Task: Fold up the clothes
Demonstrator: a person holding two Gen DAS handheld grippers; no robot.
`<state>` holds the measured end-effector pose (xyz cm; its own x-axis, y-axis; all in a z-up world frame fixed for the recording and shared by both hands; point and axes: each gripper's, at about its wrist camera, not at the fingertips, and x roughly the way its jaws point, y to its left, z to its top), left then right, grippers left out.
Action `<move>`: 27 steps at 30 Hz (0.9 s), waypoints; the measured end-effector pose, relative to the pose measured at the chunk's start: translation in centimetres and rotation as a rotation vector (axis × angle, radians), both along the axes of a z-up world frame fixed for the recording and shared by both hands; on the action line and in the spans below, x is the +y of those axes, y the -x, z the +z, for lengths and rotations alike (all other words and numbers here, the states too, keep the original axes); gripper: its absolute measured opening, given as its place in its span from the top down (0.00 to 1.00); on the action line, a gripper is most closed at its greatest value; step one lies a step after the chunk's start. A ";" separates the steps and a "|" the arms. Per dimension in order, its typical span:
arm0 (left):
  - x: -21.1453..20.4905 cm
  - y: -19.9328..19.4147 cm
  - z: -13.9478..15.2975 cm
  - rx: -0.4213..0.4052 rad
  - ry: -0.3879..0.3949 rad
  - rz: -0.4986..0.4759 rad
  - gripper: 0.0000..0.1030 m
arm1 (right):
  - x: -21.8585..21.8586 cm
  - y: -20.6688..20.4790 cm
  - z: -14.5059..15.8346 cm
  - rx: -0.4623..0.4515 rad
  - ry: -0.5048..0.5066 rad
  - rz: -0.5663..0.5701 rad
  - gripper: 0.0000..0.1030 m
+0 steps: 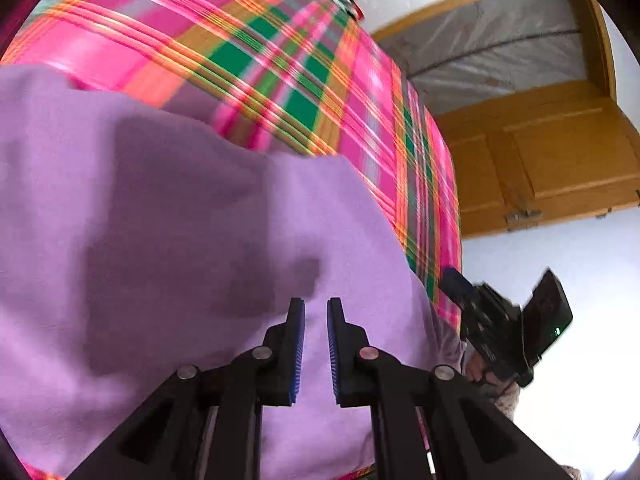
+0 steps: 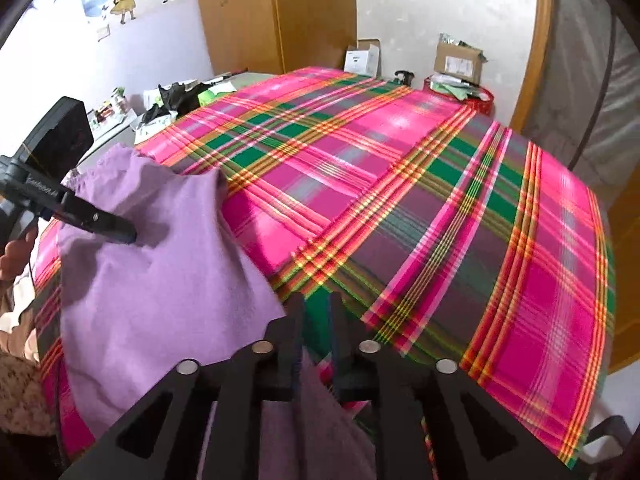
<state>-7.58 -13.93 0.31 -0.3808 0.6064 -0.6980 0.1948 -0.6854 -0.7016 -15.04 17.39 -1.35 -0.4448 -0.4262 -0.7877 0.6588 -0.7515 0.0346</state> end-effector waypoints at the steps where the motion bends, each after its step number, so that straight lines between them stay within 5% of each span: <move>1: -0.9 -0.5 0.2 0.006 0.001 0.025 0.90 | -0.1 -0.4 0.4 0.004 0.002 0.005 0.79; 7: -6.9 -3.9 1.0 0.038 0.021 0.193 0.89 | -2.2 -3.0 1.7 0.019 0.025 0.057 0.76; 19: -18.7 -12.5 1.3 0.111 0.068 0.604 0.83 | -14.1 -7.2 0.6 -0.047 0.071 0.328 0.63; 27: -21.0 -15.1 0.0 0.122 -0.010 0.649 0.83 | -21.6 -9.9 -0.7 -0.070 0.081 0.482 0.60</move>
<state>7.56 -34.91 0.28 -0.7471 0.2332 -0.6224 0.4850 -0.4490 -0.7504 -5.16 -4.19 -2.08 -0.1290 -0.6313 -0.7647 0.9248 -0.3549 0.1371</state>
